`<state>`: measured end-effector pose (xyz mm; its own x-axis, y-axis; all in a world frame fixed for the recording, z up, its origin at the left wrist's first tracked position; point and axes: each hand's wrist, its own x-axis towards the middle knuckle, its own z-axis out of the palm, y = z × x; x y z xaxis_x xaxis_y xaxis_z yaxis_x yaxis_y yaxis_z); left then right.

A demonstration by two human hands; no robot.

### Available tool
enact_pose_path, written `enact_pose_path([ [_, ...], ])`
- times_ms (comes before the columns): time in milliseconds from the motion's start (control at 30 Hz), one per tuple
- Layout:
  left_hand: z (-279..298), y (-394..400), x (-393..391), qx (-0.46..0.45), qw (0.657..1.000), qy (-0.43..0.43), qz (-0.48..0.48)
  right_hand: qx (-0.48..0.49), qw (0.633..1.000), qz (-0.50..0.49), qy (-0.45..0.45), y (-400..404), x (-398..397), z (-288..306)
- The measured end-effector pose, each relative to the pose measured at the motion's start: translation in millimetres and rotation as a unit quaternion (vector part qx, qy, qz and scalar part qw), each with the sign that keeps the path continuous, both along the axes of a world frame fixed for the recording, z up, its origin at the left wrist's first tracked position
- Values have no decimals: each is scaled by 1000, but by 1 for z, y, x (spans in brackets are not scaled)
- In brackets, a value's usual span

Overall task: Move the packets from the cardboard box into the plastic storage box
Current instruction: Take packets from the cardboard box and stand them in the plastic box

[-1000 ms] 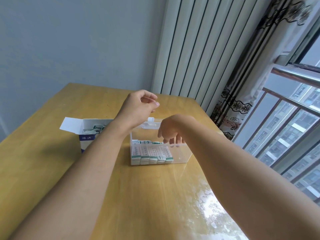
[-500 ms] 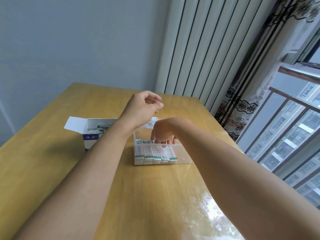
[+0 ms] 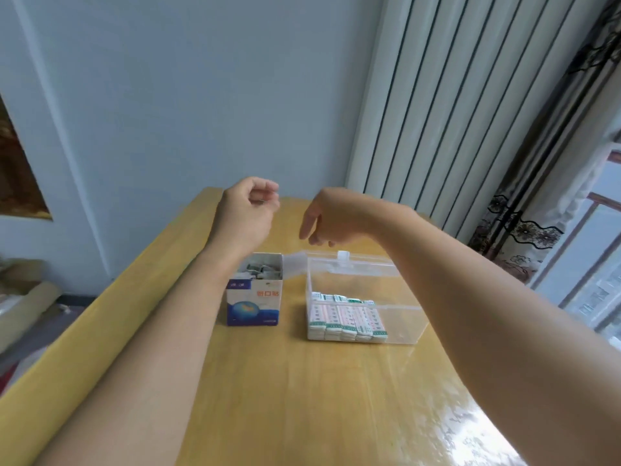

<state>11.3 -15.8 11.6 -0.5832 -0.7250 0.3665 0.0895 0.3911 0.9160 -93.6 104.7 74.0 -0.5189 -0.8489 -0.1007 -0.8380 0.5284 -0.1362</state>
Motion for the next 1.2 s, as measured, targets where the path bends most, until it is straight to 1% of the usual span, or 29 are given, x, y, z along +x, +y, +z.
enact_pose_path([
  [67,-6,-19,21,-40,994,-100,10,-37,998,53,20,-18,19,-4],
  [100,-8,-26,30,-62,989,-137,12,-36,996,73,25,-26,25,-9],
  [200,-7,-39,50,-126,963,-237,19,8,993,102,51,-49,33,-32],
  [267,-7,-44,58,-156,940,-304,10,47,992,94,76,-61,31,-47],
  [333,-7,-47,58,-175,919,-354,-13,79,988,82,100,-67,26,-58],
  [400,-4,-47,58,-179,910,-372,-33,89,986,74,120,-70,27,-64],
  [533,6,-47,53,-189,909,-367,-53,79,984,59,146,-68,29,-67],
  [667,7,-49,51,-187,900,-386,-77,53,989,40,131,-64,30,-56],
  [767,7,-46,48,-199,887,-409,-85,69,990,46,116,-60,30,-49],
  [833,7,-42,43,-215,864,-448,-86,77,989,57,116,-60,32,-51],
  [967,4,-36,34,-254,799,-538,-86,79,984,71,142,-63,37,-59],
  [1033,5,-33,32,-268,781,-557,-86,84,983,75,147,-64,38,-61],
  [1100,8,-30,29,-266,780,-558,-96,78,983,74,147,-62,37,-61],
  [1200,10,-32,30,-257,792,-544,-104,62,985,73,142,-59,33,-54],
])
